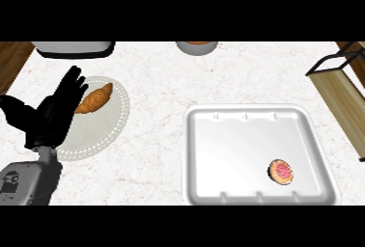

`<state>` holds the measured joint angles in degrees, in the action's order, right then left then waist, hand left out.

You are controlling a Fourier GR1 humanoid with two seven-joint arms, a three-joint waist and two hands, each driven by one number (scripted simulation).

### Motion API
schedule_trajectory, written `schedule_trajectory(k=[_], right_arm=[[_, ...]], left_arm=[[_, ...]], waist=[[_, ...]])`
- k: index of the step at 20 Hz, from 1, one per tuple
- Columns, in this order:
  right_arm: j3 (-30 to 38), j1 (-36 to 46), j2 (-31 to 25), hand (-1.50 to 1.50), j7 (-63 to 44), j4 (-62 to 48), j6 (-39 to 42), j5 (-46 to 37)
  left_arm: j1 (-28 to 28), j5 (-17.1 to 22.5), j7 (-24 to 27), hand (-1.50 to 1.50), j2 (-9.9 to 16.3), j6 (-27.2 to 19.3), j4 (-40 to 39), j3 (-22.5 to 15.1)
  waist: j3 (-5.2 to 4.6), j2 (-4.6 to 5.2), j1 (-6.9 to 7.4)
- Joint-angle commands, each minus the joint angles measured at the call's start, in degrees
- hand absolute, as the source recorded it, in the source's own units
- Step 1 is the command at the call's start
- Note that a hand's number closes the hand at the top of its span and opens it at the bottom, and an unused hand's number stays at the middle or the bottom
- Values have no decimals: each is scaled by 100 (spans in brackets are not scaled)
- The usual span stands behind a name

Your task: Pick the lemon from the tray and place it in the tiered shelf

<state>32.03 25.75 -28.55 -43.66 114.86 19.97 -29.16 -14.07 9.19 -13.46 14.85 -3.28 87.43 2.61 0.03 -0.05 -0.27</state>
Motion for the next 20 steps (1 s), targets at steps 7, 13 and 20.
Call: schedule_trajectory(k=[7,13,20], right_arm=[[1005,-723,-466,150,1870,-1646,-501,372],[1377,-694,-1136,150,2075,-2220,-282,860],[1364,-989,-1198,150,2954,-2897,-614,929]], left_arm=[[-267,-84,-14,0,-47,111,-282,134],[-302,-194,201,0,-174,174,-482,161],[-73,-204,-11,0,-173,272,-149,227]], waist=[[0,11,19],[-3,7,1],[-2,3,18]])
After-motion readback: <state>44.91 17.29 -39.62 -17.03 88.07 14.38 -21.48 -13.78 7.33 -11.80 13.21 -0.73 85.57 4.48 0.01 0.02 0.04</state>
